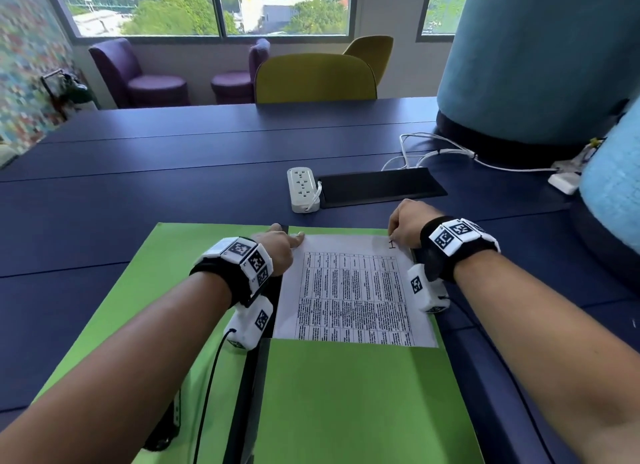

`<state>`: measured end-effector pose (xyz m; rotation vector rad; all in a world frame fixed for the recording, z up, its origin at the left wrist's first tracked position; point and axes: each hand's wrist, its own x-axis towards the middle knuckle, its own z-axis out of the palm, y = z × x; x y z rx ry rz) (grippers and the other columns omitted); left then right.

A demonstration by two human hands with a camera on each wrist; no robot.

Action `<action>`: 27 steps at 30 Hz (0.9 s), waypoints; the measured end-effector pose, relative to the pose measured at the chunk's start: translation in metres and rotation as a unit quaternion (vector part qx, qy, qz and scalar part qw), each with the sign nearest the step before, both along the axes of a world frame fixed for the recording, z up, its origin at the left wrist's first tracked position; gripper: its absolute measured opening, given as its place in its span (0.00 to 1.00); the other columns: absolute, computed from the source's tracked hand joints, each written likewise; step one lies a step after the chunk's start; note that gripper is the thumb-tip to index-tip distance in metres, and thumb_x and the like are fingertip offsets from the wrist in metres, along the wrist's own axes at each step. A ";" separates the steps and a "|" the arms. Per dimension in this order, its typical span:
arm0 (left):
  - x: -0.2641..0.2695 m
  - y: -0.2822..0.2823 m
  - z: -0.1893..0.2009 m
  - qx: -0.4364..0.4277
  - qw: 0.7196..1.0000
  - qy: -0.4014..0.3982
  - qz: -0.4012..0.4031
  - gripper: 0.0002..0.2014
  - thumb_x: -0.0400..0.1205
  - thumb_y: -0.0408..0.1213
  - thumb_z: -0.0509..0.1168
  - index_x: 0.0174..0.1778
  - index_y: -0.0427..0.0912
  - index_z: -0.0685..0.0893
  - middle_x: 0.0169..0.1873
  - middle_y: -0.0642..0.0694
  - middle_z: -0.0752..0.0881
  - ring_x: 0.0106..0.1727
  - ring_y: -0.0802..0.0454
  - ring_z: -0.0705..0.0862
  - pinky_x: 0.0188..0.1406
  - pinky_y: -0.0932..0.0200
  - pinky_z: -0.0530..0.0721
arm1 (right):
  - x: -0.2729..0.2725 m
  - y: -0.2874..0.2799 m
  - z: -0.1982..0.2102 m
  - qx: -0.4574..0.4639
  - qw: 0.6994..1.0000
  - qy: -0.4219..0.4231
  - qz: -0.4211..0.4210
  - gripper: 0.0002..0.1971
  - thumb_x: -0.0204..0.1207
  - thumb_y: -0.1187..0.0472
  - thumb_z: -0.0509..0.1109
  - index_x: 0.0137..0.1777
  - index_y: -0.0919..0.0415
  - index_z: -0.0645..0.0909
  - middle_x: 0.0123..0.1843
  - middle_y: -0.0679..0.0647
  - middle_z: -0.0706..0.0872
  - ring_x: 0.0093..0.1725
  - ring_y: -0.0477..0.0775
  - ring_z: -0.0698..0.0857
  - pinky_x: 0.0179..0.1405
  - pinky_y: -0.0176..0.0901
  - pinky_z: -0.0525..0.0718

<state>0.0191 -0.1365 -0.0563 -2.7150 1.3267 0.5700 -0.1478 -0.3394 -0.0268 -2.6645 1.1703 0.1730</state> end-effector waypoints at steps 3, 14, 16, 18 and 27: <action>-0.003 0.004 0.007 -0.029 0.999 0.022 0.011 0.30 0.89 0.33 0.54 0.86 0.62 0.63 0.74 0.43 0.71 0.74 0.41 0.76 0.75 0.54 0.73 | -0.009 0.016 0.007 -0.052 0.999 0.017 -0.003 0.12 0.73 0.60 0.70 0.54 0.49 0.87 0.57 0.50 0.89 0.58 0.58 0.86 0.56 0.47 0.85; -0.028 0.130 0.043 -0.036 0.987 -0.105 0.115 0.25 0.84 0.55 0.64 0.70 0.39 0.80 0.71 0.38 0.81 0.72 0.39 0.79 0.67 0.49 0.79 | -0.036 0.157 0.051 -0.127 0.976 -0.139 0.106 0.19 0.79 0.47 0.67 0.68 0.51 0.80 0.68 0.55 0.78 0.71 0.59 0.74 0.65 0.53 0.76; -0.036 0.161 0.042 -0.006 0.985 -0.109 0.134 0.23 0.83 0.56 0.65 0.60 0.39 0.84 0.65 0.38 0.85 0.64 0.39 0.83 0.58 0.52 0.81 | -0.035 0.191 0.050 -0.115 0.975 -0.124 0.141 0.19 0.80 0.46 0.68 0.68 0.51 0.81 0.68 0.55 0.81 0.69 0.58 0.78 0.63 0.52 0.78; -0.044 0.187 0.039 0.023 0.982 -0.102 0.155 0.20 0.82 0.58 0.66 0.48 0.42 0.85 0.57 0.41 0.88 0.52 0.42 0.83 0.48 0.57 0.79 | -0.032 0.220 0.047 -0.057 0.980 -0.096 0.167 0.17 0.79 0.44 0.69 0.63 0.52 0.84 0.66 0.53 0.85 0.64 0.58 0.83 0.61 0.50 0.80; -0.043 0.245 0.031 -0.009 0.968 -0.033 0.249 0.11 0.76 0.44 0.69 0.32 0.44 0.80 0.34 0.44 0.83 0.45 0.42 0.89 0.41 0.57 0.87 | 0.000 0.284 0.018 -0.007 0.970 0.051 0.236 0.20 0.79 0.43 0.70 0.62 0.58 0.85 0.62 0.55 0.87 0.62 0.58 0.85 0.61 0.48 0.83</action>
